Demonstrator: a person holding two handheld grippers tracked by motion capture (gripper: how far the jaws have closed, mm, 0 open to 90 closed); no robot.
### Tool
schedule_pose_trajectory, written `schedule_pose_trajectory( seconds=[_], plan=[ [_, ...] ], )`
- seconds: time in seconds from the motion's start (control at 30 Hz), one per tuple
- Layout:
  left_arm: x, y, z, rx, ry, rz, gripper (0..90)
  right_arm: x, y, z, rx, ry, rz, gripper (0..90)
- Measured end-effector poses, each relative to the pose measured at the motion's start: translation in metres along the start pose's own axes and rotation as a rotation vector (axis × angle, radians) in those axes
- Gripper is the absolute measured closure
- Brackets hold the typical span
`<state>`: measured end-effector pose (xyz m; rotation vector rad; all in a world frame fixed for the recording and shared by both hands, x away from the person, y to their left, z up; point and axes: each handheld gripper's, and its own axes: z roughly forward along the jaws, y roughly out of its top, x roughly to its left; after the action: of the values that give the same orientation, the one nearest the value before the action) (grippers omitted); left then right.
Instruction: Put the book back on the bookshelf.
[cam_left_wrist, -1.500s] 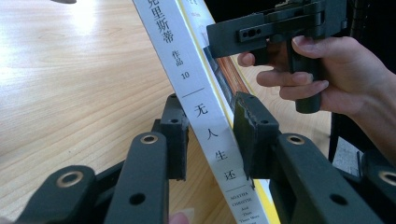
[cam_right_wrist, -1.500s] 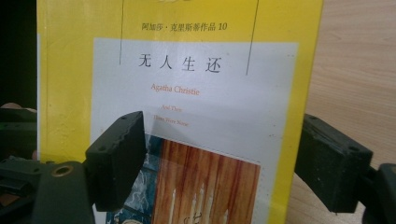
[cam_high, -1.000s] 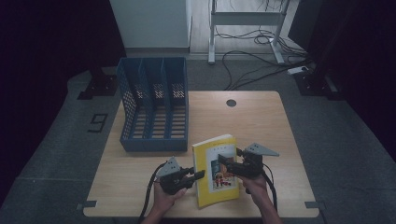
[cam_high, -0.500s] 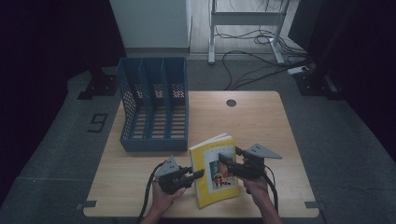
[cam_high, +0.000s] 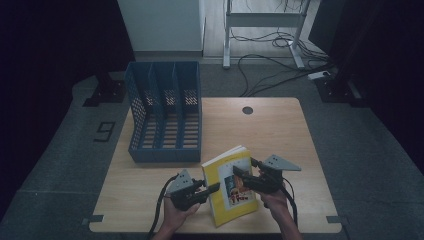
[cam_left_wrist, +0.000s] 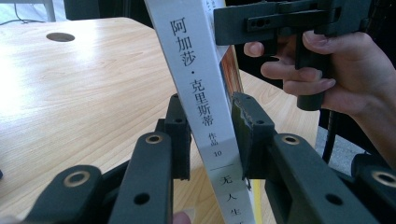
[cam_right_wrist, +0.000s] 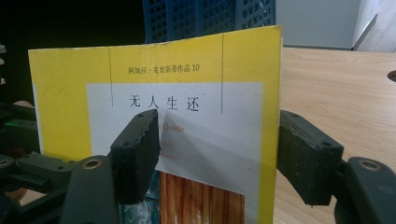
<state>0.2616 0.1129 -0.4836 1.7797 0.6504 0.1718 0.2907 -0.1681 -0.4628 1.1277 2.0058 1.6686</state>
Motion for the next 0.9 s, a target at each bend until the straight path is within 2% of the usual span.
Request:
schedule_pose_trajectory(
  seconds=[0.07, 0.17, 0.3, 0.47, 0.6, 0.77, 0.9],
  plan=[
    [-0.001, 0.0, 0.0, -0.002, 0.002, 0.001, 69.8, -0.001, -0.001, 0.001, 0.003, 0.01, -0.001, 29.9],
    [-0.002, 0.0, 0.0, -0.002, 0.007, 0.007, 69.9, -0.003, -0.003, 0.005, 0.032, 0.014, -0.016, 21.8],
    [-0.004, 0.001, 0.0, -0.003, 0.007, 0.018, 69.9, -0.003, -0.005, 0.009, 0.057, 0.036, -0.006, 18.1],
    [-0.004, 0.001, 0.0, -0.004, 0.005, 0.018, 70.0, -0.004, -0.005, 0.01, 0.067, 0.057, 0.003, 17.8],
    [-0.004, 0.001, 0.0, -0.007, 0.003, 0.02, 70.2, -0.002, -0.004, 0.008, 0.071, 0.047, -0.007, 19.1],
    [-0.007, 0.004, -0.002, -0.019, 0.001, 0.023, 71.6, 0.001, 0.0, 0.002, 0.04, 0.03, -0.021, 22.0],
    [-0.013, 0.008, -0.004, -0.023, 0.02, 0.045, 72.8, 0.003, 0.003, -0.002, 0.02, 0.028, -0.024, 22.2]
  ],
)
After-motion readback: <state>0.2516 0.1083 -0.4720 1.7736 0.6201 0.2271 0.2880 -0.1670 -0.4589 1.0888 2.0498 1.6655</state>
